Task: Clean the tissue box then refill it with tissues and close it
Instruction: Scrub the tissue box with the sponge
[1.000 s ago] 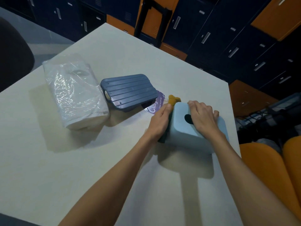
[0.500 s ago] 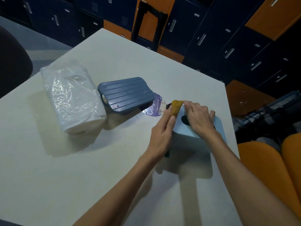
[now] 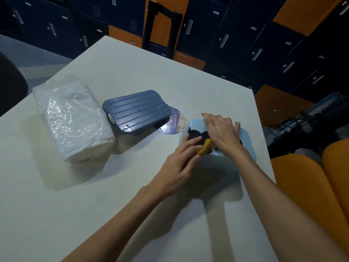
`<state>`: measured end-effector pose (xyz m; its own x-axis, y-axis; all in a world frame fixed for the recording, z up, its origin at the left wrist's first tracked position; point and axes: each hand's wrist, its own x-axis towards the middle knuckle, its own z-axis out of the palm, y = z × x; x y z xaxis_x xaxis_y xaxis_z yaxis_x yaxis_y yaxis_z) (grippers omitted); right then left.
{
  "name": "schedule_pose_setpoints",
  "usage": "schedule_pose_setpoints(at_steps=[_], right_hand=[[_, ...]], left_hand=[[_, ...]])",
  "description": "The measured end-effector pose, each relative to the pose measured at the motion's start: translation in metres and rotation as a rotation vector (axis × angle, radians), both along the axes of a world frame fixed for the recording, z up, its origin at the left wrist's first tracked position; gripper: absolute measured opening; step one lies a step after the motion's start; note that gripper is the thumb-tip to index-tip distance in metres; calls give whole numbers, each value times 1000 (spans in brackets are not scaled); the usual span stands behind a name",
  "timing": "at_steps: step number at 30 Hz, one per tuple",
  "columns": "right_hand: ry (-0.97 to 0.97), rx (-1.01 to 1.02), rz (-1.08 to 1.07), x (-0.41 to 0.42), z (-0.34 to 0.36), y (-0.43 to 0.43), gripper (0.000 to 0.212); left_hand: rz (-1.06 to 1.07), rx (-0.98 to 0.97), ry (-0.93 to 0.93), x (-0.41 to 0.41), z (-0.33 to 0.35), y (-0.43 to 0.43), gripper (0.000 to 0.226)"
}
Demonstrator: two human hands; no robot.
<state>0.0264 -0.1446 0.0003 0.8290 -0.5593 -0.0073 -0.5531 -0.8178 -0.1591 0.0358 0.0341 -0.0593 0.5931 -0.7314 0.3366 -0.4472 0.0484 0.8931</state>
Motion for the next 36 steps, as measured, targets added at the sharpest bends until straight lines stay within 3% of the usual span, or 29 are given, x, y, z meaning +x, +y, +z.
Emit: schedule_pose_setpoints(at_steps=[7,15,20,25,30,33,36], right_hand=[[3,-13,-9,-2,0,0,43],[-15,30,-19,-2,1,2,48],[-11,-7,-46,-1,-1,-2,47],[-33,38,-46,-4,-1,1,48],[-28,36,-24,-4,-1,1,48],[-31,37,-30,-4,-1,0,49],[-30,42,-36,-3,-2,0,49]], left_hand=[[73,103,12,40,24,-40,30],[7,-110,-133,-14,-24,6,36],[150,-170,-3,-2,-4,-11,35],[370,-76,567,-23,4,-20,30],[392,-81,599,-45,-4,-16,29],[405,-50,587,-15,6,-26,31],[271,26,520,27,11,-38,36]])
